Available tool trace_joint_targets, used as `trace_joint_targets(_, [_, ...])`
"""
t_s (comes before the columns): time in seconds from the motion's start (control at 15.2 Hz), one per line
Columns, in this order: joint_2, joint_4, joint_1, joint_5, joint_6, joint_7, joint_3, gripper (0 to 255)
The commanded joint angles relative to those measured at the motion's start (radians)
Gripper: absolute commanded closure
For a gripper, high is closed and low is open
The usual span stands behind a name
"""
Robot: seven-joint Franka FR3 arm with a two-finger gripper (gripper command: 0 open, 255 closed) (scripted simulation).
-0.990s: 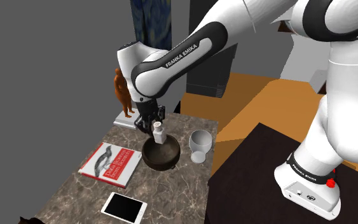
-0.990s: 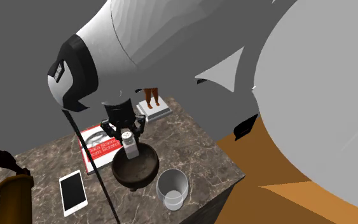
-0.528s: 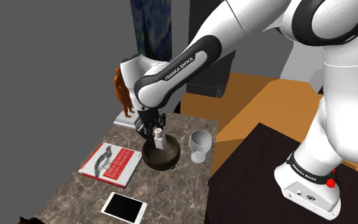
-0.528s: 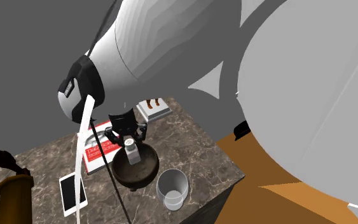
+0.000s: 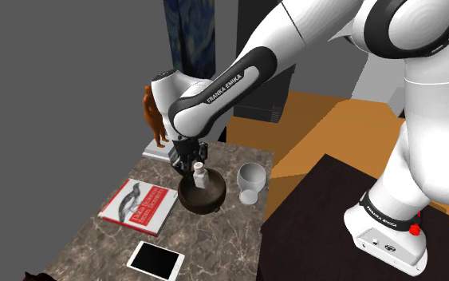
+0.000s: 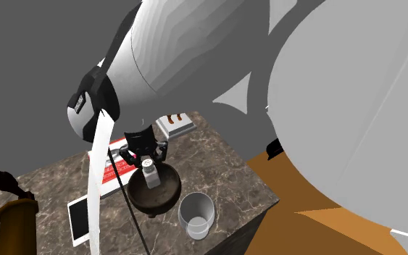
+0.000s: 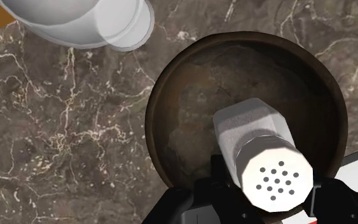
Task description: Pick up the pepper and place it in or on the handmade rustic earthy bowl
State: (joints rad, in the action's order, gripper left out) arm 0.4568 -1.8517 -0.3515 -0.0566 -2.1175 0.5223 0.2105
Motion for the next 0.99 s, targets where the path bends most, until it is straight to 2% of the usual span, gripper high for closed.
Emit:
trace_joint_targets(0.0, [0.000, 0.000, 0.000, 0.000, 0.000, 0.000, 0.000, 0])
trace_joint_targets(0.33, [0.000, 0.000, 0.000, 0.000, 0.000, 0.000, 0.000, 0])
trace_joint_targets(0.59, [-0.044, 0.071, 0.004, 0.011, 0.114, -0.007, 0.005, 0])
trace_joint_targets(0.92, [-0.044, 0.071, 0.004, 0.011, 0.114, -0.007, 0.005, 0])
